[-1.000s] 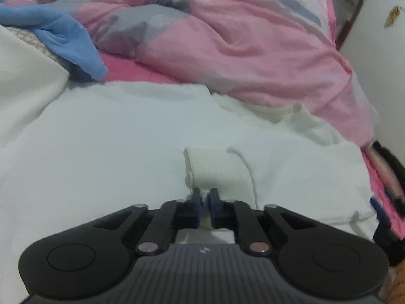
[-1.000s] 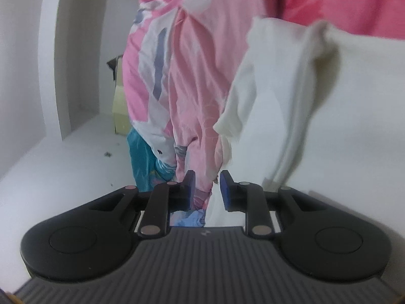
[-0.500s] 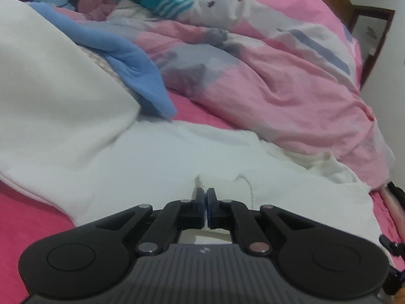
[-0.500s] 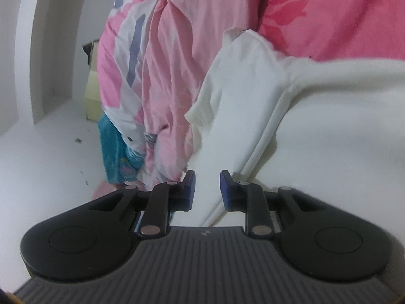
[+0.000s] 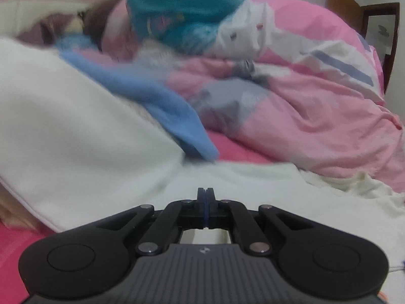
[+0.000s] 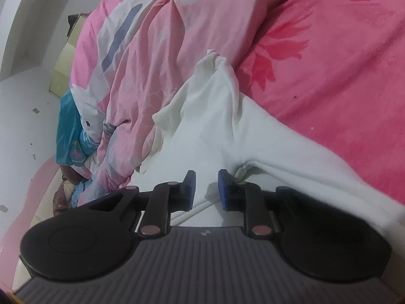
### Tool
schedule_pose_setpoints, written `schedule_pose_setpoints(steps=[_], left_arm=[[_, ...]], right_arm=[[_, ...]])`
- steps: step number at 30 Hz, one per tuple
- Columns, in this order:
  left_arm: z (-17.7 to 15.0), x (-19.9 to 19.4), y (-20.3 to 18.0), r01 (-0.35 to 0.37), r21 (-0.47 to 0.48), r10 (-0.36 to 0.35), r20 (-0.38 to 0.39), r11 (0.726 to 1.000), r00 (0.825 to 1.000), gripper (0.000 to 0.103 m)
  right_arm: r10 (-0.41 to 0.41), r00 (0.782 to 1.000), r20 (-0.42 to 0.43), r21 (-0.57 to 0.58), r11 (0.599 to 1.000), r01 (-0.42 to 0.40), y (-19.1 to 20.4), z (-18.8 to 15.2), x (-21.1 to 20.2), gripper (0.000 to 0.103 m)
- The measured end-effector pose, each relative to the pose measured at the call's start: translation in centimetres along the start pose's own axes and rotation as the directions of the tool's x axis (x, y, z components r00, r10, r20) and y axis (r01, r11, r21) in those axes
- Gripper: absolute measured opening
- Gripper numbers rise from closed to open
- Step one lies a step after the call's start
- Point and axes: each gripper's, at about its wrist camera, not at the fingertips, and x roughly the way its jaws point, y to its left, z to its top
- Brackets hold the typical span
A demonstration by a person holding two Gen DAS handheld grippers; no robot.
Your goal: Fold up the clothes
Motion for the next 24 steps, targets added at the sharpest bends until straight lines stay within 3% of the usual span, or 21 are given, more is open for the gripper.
schedule_pose_setpoints(steps=[4,9,12,14,19,21,24], left_arm=[[0.2,1.0,1.6,-0.004,-0.031,0.002,-0.073,1.000,0.997,0.000],[-0.1,-1.4,1.7,0.094,-0.022,-0.096,-0.125,0.995,0.988,0.003],[-0.5,-3.1,2.0,0.191,-0.042,-0.196,-0.180,0.981,0.964,0.011],[-1.3,-3.6,2.3,0.212,-0.036,-0.214,-0.211,0.977,0.954,0.019],[-4.1,-3.8,3.2,0.245,0.036,-0.224,-0.291,0.969,0.930,0.036],[-5.2,-3.8,3.4,0.275,0.063,-0.243,-0.315,0.959,0.918,0.042],[-6.6,-4.4,3.2,0.299,0.131,-0.252,-0.290,0.945,0.923,0.047]], right_arm=[[0.009,1.000,-0.018,-0.007,1.000,-0.009,0.3,0.0,0.4,0.019],[0.024,0.999,-0.034,-0.027,0.999,-0.025,0.7,0.0,0.6,0.021],[0.091,0.990,-0.105,-0.101,0.990,-0.102,2.6,-0.7,0.8,0.022],[0.157,0.970,-0.184,-0.172,0.967,-0.189,5.2,-2.1,1.0,0.022],[0.149,0.897,-0.417,-0.386,0.864,-0.323,14.8,-8.8,4.0,0.024],[0.069,0.893,-0.444,-0.524,0.789,-0.322,17.8,-11.5,5.2,0.026],[-0.025,0.912,-0.410,-0.666,0.691,-0.281,19.9,-14.3,6.9,0.026]])
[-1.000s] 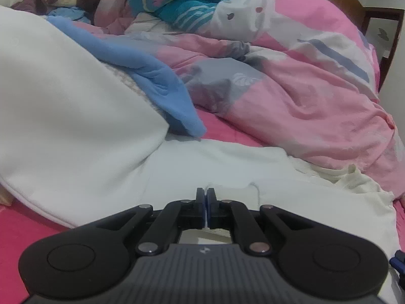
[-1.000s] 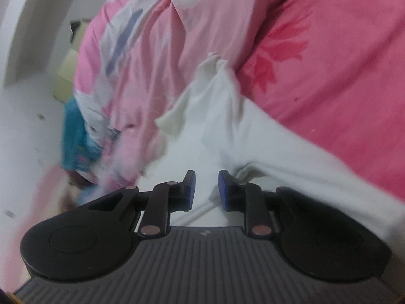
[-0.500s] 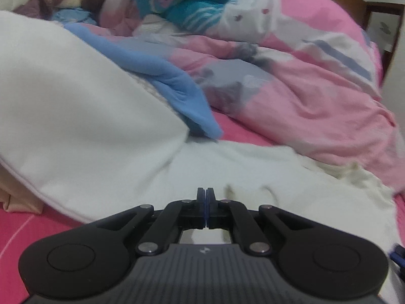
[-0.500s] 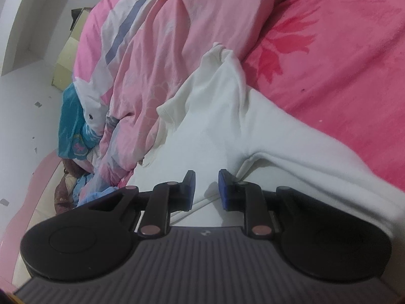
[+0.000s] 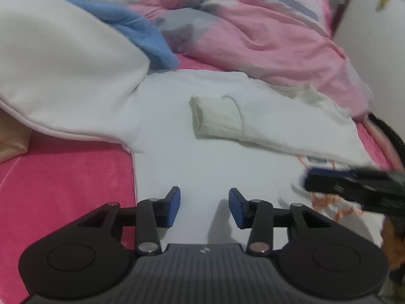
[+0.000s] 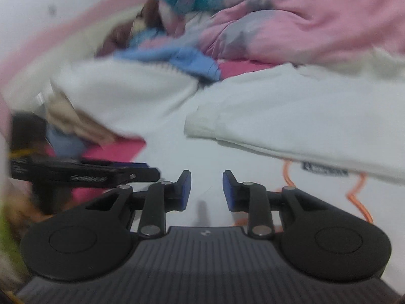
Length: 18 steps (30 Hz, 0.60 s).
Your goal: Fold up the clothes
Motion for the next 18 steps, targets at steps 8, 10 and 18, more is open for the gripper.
schedule_pose_setpoints(steps=[8,10,18], left_arm=[[-1.9,-0.1,-1.0,-0.005,0.122,-0.003,0.065,0.993,0.998,0.055],[-2.0,-0.1,-0.8,0.004,0.121,-0.013,0.073,0.993,0.997,0.055],[-2.1,-0.1,-0.2,0.034,0.104,-0.042,0.083,0.994,0.996,0.056]], right_arm=[[-0.127,0.992,-0.018,-0.171,0.978,0.122,1.8,-0.3,4.2,0.021],[-0.137,0.990,-0.013,-0.199,0.971,0.132,1.9,-0.4,4.6,0.014],[-0.142,0.990,-0.006,-0.275,0.952,0.135,3.4,-1.3,4.3,0.000]])
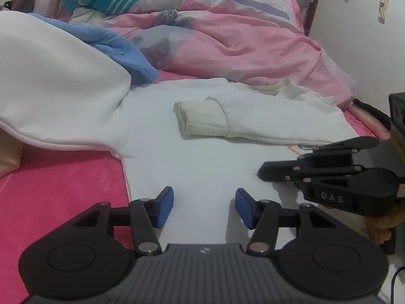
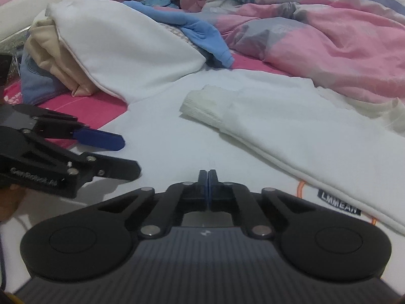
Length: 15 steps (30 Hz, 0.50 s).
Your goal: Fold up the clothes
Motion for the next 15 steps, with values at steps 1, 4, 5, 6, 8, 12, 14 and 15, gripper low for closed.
schedule_pose_setpoints(steps=[1,4,5,6,8,12,14,15], left_arm=[[0.0,0.0,0.1,0.003,-0.003,-0.003,0.001,1.000,1.000,0.056],[0.0,0.0,0.4,0.018,-0.019,-0.018,0.004,1.000,1.000,0.056],[0.0,0.0,0.6,0.024,-0.024,-0.024,0.005,0.999,1.000,0.056],[0.0,0.0,0.7,0.029,-0.029,-0.028,0.005,0.999,1.000,0.056],[0.0,0.0,0.7,0.034,-0.032,-0.034,0.006,0.999,0.999,0.056],[0.0,0.1,0.7,0.032,-0.025,-0.031,0.009,0.999,0.999,0.056],[0.0,0.1,0.7,0.032,-0.026,-0.031,0.011,0.999,0.999,0.056],[0.0,0.1,0.7,0.032,-0.027,-0.032,0.012,0.999,0.999,0.056]], right_arm=[[0.003,1.000,0.007,0.015,1.000,-0.004,-0.1,-0.1,-0.3,0.000],[0.014,0.999,0.035,0.073,0.997,-0.017,-0.3,-0.3,-1.5,0.000],[0.015,0.999,0.047,0.094,0.995,-0.020,-0.5,-0.4,-2.2,0.000],[0.016,0.998,0.060,0.114,0.993,-0.023,-0.6,-0.5,-2.8,0.000],[0.015,0.996,0.086,0.155,0.988,-0.028,-0.8,-0.6,-4.2,0.000],[0.005,0.990,0.140,0.227,0.973,-0.037,-1.2,-0.6,-7.1,0.000],[0.000,0.987,0.163,0.255,0.966,-0.042,-1.4,-0.6,-8.6,0.000],[-0.003,0.986,0.168,0.262,0.964,-0.042,-1.4,-0.6,-9.1,0.000]])
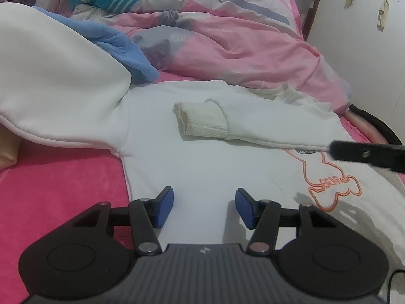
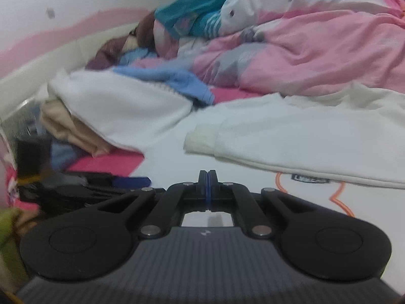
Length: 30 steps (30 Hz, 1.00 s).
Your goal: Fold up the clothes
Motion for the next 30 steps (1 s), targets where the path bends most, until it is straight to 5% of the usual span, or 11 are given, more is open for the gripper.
schedule_pose_setpoints(steps=[4,14,22,25,30], left_arm=[[0.0,-0.1,0.3,0.011,-0.022,-0.011,0.002,1.000,1.000,0.056],[0.0,-0.2,0.8,0.027,-0.044,-0.027,0.001,0.999,1.000,0.055],[0.0,-0.1,0.7,0.023,-0.038,-0.023,0.002,0.999,1.000,0.056],[0.0,-0.1,0.7,0.024,-0.038,-0.024,0.004,0.999,1.000,0.056],[0.0,0.0,0.7,0.027,-0.039,-0.027,0.006,0.999,1.000,0.056]], right_arm=[[0.005,1.000,-0.024,0.013,1.000,-0.005,0.2,0.2,0.1,0.000],[-0.067,0.982,-0.177,-0.080,0.995,0.054,1.3,-2.0,8.1,0.016],[-0.073,0.983,-0.166,-0.098,0.994,0.057,1.5,-2.4,8.4,0.015],[-0.068,0.986,-0.151,-0.095,0.994,0.054,1.4,-2.3,8.6,0.001],[-0.044,0.996,-0.080,0.013,0.999,0.045,0.3,-1.8,6.7,0.000]])
